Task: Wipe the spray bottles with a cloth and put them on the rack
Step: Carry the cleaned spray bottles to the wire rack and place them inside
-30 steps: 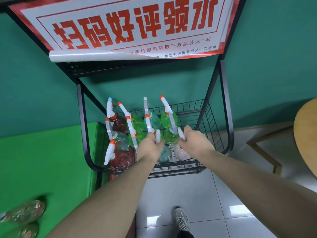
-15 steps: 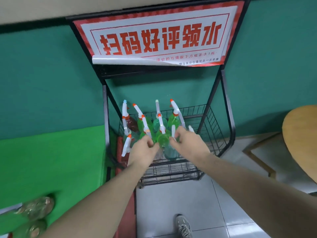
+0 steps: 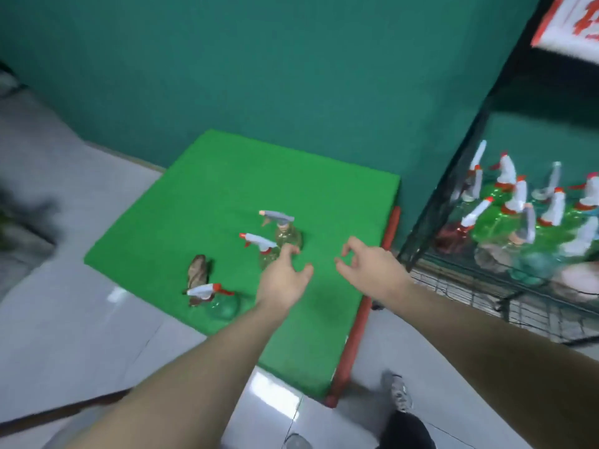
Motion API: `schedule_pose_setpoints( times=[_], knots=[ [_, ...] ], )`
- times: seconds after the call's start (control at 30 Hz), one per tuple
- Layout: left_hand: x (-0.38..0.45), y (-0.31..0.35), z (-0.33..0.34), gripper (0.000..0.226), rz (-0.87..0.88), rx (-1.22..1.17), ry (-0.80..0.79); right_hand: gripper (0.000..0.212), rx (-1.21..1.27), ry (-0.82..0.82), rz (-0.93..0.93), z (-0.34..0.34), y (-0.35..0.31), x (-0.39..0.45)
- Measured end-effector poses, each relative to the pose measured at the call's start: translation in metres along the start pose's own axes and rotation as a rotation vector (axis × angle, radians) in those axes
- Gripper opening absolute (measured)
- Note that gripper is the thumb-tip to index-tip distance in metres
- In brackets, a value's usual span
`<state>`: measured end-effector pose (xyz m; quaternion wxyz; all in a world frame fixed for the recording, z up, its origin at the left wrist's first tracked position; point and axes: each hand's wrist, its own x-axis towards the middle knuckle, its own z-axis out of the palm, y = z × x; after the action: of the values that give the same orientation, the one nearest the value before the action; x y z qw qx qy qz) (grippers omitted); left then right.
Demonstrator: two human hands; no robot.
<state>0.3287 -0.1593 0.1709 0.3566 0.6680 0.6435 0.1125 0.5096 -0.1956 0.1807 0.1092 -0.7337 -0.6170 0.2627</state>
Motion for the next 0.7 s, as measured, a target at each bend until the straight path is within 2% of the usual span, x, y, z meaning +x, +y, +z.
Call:
schedule_pose_setpoints(
  times=[0.2,0.33,0.43,0.53,0.63,0.7],
  knots=[
    [-0.013,-0.106,-0.055,0.055,-0.237,-0.013,0.148,0.037,-0.091,-0.155,-0.161,0.062,-0.079,0.052],
    [-0.003,-0.14,-0.069,0.072,-0.335,0.175,0.125,0.048,-0.168,-0.166,-0.21,0.089,-0.099,0.089],
    [0.016,-0.158,-0.072,0.061,-0.367,0.314,0.095,0.05,-0.228,-0.151,-0.255,0.102,-0.104,0.125],
    [0.037,-0.171,-0.072,0.038,-0.359,0.416,0.081,0.052,-0.319,-0.169,-0.31,0.11,-0.103,0.158],
    [0.048,-0.177,-0.073,0.028,-0.339,0.547,0.049,0.037,-0.392,-0.212,-0.31,0.117,-0.103,0.177],
    [0.05,-0.178,-0.073,0.024,-0.325,0.509,0.052,0.024,-0.364,-0.229,-0.287,0.119,-0.103,0.18]
  ],
)
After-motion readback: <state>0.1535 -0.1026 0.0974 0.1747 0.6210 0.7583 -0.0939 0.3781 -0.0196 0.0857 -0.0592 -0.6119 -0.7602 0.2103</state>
